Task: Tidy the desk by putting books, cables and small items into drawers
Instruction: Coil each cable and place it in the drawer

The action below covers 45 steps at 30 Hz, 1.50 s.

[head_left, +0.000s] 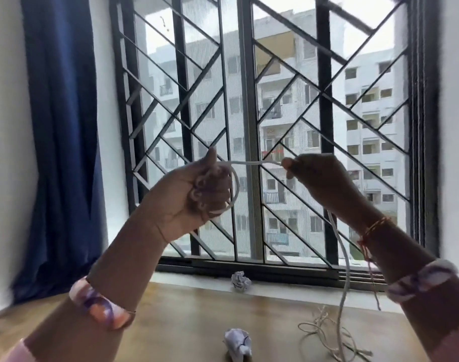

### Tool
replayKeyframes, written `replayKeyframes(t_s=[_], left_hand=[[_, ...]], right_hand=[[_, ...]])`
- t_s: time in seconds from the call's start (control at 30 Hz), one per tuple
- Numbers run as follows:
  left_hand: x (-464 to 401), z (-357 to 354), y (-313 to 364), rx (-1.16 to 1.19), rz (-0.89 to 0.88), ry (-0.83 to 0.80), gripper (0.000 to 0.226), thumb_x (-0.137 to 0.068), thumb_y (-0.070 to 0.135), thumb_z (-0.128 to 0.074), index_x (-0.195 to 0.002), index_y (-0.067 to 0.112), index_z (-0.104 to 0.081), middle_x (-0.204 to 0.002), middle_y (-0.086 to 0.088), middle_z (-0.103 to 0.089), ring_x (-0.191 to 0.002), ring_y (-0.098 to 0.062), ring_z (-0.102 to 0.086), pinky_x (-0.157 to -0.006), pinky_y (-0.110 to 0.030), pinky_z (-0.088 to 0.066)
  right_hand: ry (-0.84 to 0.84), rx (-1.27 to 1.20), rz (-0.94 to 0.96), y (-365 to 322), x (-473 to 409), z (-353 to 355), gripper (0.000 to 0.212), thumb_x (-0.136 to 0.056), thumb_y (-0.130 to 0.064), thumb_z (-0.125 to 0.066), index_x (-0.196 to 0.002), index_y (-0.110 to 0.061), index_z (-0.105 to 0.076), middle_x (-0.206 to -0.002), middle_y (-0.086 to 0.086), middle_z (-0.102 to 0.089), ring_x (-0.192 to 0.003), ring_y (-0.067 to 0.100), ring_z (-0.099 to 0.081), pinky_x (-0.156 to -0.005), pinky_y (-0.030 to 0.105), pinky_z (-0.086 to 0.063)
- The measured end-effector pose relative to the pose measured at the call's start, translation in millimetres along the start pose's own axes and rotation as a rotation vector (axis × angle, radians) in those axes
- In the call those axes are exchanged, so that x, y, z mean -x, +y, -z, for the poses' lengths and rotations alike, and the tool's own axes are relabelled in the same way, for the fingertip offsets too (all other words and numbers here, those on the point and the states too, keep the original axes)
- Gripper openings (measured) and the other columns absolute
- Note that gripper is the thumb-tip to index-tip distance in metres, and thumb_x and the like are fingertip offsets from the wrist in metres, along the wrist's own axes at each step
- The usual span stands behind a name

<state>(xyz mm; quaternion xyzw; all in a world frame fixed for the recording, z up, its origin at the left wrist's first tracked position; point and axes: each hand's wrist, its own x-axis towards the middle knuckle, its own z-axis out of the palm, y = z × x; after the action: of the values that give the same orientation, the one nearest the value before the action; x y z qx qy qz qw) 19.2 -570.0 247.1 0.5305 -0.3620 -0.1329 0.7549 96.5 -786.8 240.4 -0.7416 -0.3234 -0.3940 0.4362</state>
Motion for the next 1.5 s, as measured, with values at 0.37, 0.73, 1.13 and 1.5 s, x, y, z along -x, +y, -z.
replayKeyframes(t_s=[0.37,0.73,1.13,1.5], left_hand=[[-77,50,48,-0.166,-0.959,1.060,0.037,-0.097,0.012,-0.035,-0.068,0.005,-0.056,-0.058,-0.003,-0.062,-0.048,-0.011,-0.061,-0.056,-0.026,-0.052],[-18,74,25,-1.411,0.003,0.524,0.044,-0.097,0.025,-0.041,-0.060,0.012,-0.061,-0.045,0.004,-0.053,-0.041,-0.010,-0.047,-0.049,-0.023,-0.038],[45,47,70,0.384,-0.416,0.464,0.038,-0.084,0.011,-0.041,-0.049,0.014,-0.054,-0.044,0.005,-0.049,-0.037,-0.004,-0.045,-0.040,-0.012,-0.038],[25,111,43,-0.062,-0.591,1.162,0.034,-0.099,0.010,-0.030,-0.069,0.014,-0.046,-0.066,-0.001,-0.050,-0.043,-0.002,-0.052,-0.049,-0.017,-0.044]], right_hand=[[-0.241,0.318,0.050,-15,29,-32,0.016,-0.095,-0.022,-0.050,-0.101,-0.020,-0.064,-0.052,-0.017,-0.039,-0.040,-0.004,-0.047,-0.039,0.010,-0.033],[0.158,0.349,0.121,-29,-24,-32,0.017,-0.091,-0.031,-0.055,-0.089,-0.023,-0.070,-0.066,-0.005,-0.064,-0.053,0.013,-0.055,-0.053,0.028,-0.044],[0.078,0.299,0.142,-39,4,-90,0.036,-0.091,-0.045,-0.047,-0.068,-0.020,-0.058,-0.046,-0.010,-0.044,-0.036,0.003,-0.037,-0.040,0.022,-0.029],[-0.005,0.727,0.441,-65,38,-112,0.032,-0.090,-0.042,-0.037,-0.077,-0.020,-0.055,-0.054,-0.004,-0.057,-0.036,0.012,-0.054,-0.031,0.022,-0.037]])
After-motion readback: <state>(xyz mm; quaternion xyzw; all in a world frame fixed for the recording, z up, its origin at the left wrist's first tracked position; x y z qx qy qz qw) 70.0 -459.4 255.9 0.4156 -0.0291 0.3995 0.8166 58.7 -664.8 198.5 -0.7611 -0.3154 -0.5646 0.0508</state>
